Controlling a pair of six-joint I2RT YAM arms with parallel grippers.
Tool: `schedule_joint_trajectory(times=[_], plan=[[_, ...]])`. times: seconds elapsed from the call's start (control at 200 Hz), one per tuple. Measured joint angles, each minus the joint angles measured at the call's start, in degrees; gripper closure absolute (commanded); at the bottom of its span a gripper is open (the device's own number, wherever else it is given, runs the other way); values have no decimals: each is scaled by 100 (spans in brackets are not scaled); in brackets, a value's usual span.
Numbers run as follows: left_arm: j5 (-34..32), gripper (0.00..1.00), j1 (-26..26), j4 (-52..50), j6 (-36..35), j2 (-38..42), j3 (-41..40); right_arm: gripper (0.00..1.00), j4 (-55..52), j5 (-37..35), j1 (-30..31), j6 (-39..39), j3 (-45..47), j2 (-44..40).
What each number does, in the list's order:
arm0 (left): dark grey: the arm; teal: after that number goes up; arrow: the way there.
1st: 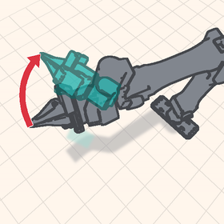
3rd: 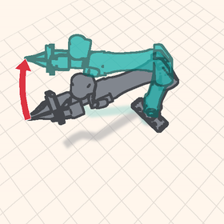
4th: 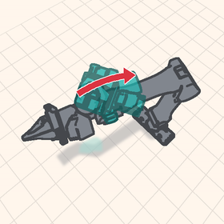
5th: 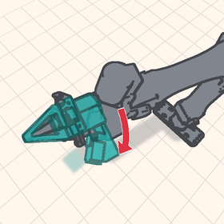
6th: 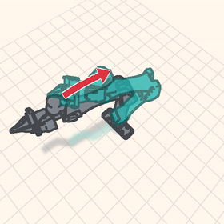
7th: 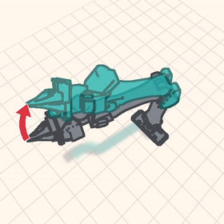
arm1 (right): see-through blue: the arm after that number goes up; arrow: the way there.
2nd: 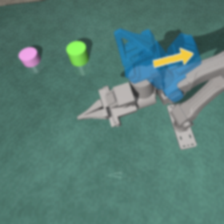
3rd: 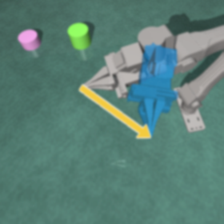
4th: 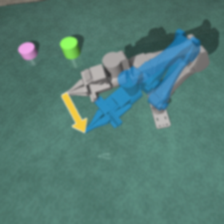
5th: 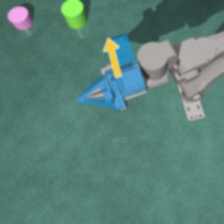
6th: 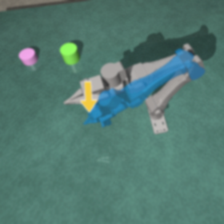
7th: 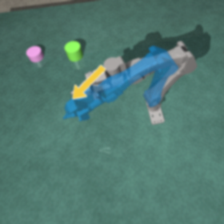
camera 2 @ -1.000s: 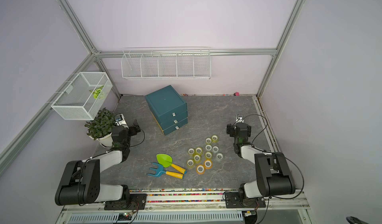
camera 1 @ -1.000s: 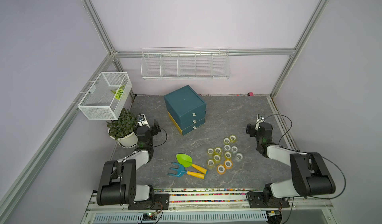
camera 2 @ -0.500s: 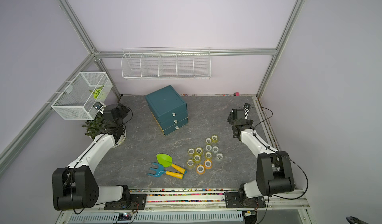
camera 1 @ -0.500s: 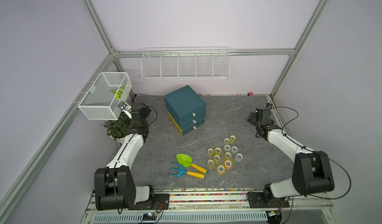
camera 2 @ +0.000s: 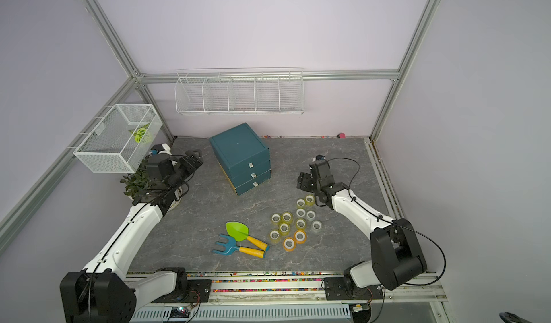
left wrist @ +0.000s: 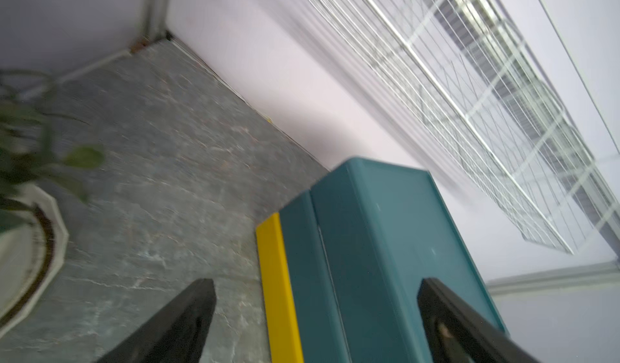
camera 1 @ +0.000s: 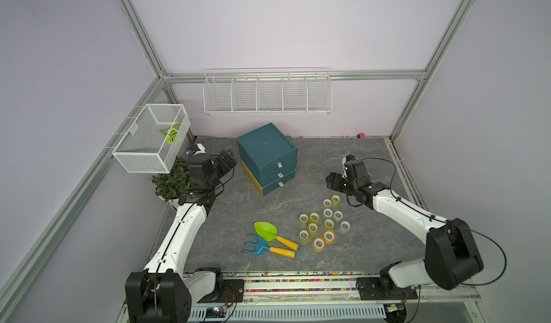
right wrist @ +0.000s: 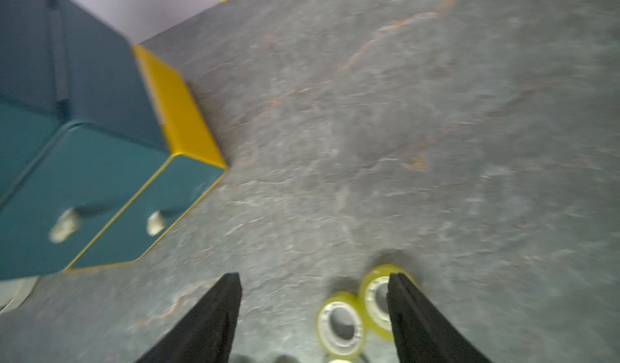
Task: Place the transparent tape into the drawer according to color
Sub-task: Open the drawer in the storage box.
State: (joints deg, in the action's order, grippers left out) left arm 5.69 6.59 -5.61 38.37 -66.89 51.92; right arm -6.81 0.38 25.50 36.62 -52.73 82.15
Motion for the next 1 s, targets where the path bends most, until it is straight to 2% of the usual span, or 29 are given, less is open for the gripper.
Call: schedule_joint_trajectory(times=[0.22,0.41,0.625,1.0], plan=[[1143,0,98,-33,-96,-267,37,38,1631,560,732,970,11,105],[1711,0,164,-33,-260,-557,39,49,2861,671,1123,1794,-238,852],[1941,1,179,-28,-411,-608,42,53,3713,734,1209,2616,-437,1620],[2015,1,181,-11,-442,-608,39,55,4105,723,1388,3075,-859,1906]])
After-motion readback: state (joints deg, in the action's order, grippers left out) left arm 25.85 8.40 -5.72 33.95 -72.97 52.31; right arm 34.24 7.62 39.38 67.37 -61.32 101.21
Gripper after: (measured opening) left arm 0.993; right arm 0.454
